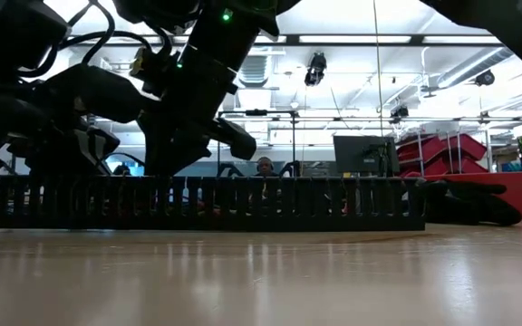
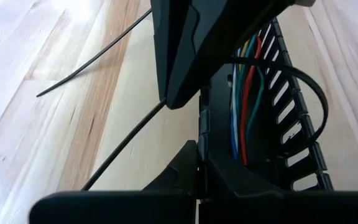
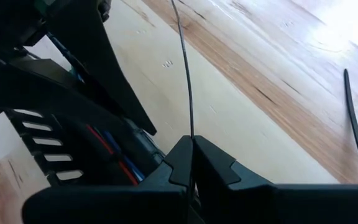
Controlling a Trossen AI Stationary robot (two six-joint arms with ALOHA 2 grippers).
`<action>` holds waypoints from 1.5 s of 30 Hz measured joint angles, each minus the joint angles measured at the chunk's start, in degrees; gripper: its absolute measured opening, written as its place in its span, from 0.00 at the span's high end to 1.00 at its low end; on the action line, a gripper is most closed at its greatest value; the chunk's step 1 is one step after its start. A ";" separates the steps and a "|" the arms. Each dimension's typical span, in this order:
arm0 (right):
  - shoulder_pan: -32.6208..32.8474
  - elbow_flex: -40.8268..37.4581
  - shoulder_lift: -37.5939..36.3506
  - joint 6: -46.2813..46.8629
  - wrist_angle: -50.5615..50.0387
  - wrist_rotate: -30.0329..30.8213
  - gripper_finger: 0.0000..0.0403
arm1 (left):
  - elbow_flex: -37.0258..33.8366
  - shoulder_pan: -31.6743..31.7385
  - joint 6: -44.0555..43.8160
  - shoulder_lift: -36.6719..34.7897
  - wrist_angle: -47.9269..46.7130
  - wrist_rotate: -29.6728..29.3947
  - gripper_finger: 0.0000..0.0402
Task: Ziptie cables
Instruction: Put the colored zip-tied cables into the black cable duct
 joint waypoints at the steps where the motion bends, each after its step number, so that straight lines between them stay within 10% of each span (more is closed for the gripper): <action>1: 0.00 0.00 0.00 0.01 -0.10 0.00 1.00 | 0.00 0.00 0.04 -0.08 -0.03 0.00 1.00; 25: 0.01 0.07 0.04 -0.15 -0.80 -0.62 1.00 | 0.85 -5.94 0.98 -14.94 -2.82 6.99 0.77; 45: 0.00 0.06 0.07 -0.90 -0.42 -0.46 1.00 | 0.81 -16.35 9.41 2.35 15.60 0.31 0.82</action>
